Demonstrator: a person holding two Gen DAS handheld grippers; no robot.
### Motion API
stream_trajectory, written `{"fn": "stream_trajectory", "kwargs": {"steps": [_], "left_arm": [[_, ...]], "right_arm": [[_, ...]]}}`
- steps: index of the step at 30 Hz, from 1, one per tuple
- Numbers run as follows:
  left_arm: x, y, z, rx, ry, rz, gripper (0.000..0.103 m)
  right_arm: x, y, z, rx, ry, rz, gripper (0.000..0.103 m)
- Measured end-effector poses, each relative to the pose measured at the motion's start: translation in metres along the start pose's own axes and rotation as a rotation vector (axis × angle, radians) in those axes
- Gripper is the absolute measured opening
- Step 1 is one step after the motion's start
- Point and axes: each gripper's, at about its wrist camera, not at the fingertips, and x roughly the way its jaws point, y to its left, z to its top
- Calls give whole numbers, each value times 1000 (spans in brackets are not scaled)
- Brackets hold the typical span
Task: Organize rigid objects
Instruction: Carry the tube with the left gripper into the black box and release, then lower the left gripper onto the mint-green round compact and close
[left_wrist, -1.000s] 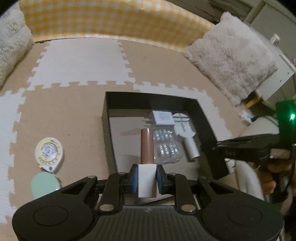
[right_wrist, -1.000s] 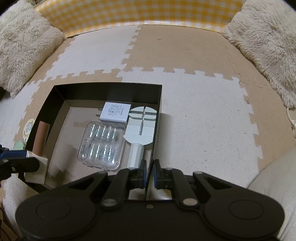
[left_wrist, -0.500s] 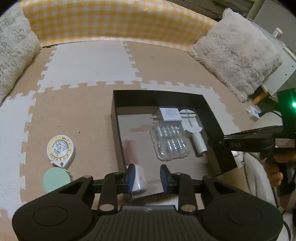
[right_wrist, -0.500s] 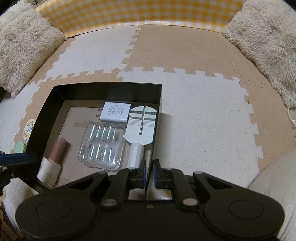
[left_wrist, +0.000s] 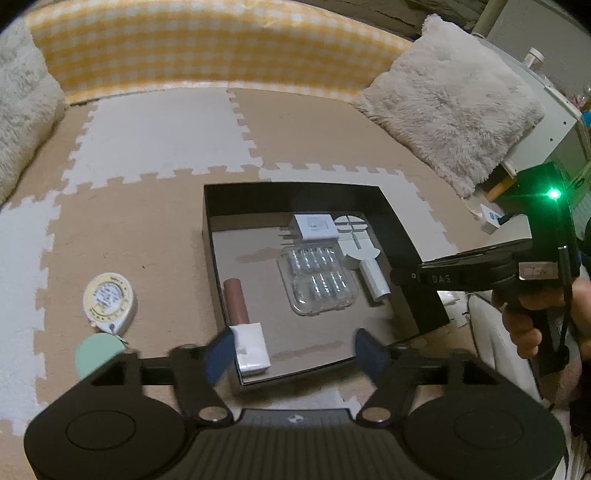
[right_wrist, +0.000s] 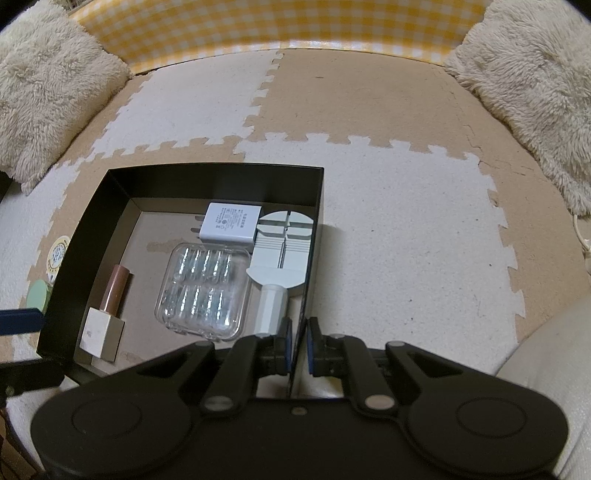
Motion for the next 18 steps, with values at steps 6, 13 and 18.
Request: {"fn": "stream_trajectory", "kwargs": {"steps": [6, 13, 18], "left_arm": [[-12, 3, 5, -8, -51, 7, 97], [-20, 23, 14, -58, -100, 53, 103], [-32, 49, 23, -111, -138, 91, 103]], "right_arm": [[0, 0, 0, 0, 0, 0, 8], [0, -1, 0, 8, 0, 5, 8], [0, -1, 1, 8, 1, 3, 8]]}}
